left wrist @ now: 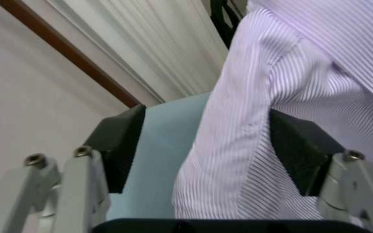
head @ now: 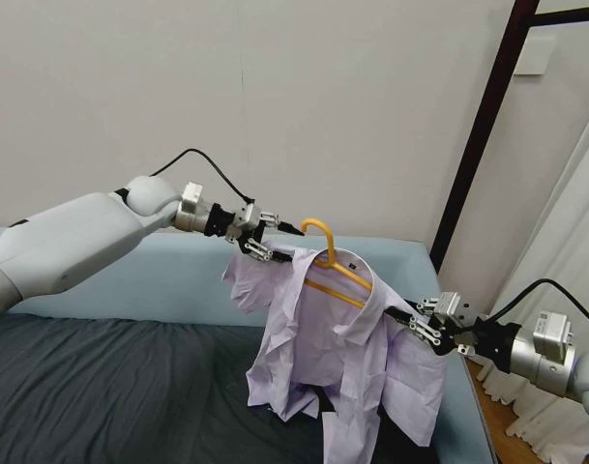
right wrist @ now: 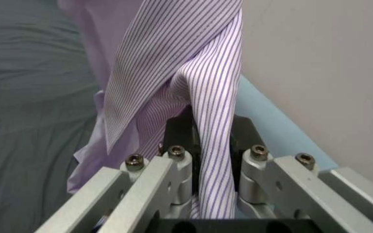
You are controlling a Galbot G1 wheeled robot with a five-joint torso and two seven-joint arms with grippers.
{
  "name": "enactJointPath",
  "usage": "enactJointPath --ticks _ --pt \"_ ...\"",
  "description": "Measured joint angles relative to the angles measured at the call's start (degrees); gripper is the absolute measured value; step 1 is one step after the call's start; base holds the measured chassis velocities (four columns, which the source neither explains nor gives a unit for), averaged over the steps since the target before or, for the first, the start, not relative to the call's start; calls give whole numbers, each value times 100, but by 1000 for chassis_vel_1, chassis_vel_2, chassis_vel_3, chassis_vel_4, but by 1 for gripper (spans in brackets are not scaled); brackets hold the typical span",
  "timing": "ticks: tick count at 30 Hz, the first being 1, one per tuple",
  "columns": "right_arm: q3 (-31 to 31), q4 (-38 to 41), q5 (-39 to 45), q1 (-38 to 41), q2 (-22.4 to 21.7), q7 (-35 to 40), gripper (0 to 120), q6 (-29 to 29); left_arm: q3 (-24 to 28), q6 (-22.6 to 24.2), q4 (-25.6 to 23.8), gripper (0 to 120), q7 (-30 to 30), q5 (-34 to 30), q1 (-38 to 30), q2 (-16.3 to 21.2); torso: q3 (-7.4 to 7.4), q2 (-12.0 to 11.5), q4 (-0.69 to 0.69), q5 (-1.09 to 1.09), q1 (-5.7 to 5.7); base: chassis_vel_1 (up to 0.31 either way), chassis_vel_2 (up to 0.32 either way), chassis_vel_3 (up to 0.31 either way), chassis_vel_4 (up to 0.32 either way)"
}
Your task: Pick up the clothes from the sofa and hang them on the clothes hanger.
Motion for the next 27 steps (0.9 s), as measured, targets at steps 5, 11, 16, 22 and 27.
enactJointPath --ticks 5,11,16,22,27 --pt "2 -78 26 2 47 98 7 -60 -19 -68 -217 93 -58 -23 69 242 0 0 1 0 0 0 0 0 0" --pt "41 -147 254 47 109 362 7 -200 -87 -129 -575 100 -377 -68 216 502 0 0 0 0 0 0 0 0 0" --pt "74 -172 639 266 326 856 7 -417 -311 -276 -1206 100 -2033 -203 727 815 0 0 0 1 0 0 0 0 0" --pt "74 -127 715 385 520 1211 7 -610 -810 -249 -1702 100 -3324 -170 1416 924 0 0 0 0 0 0 0 0 0" --pt "66 -22 731 557 783 1732 7 -871 -1454 15 -2673 100 -4947 186 2438 1080 0 0 0 -1 0 0 0 0 0"
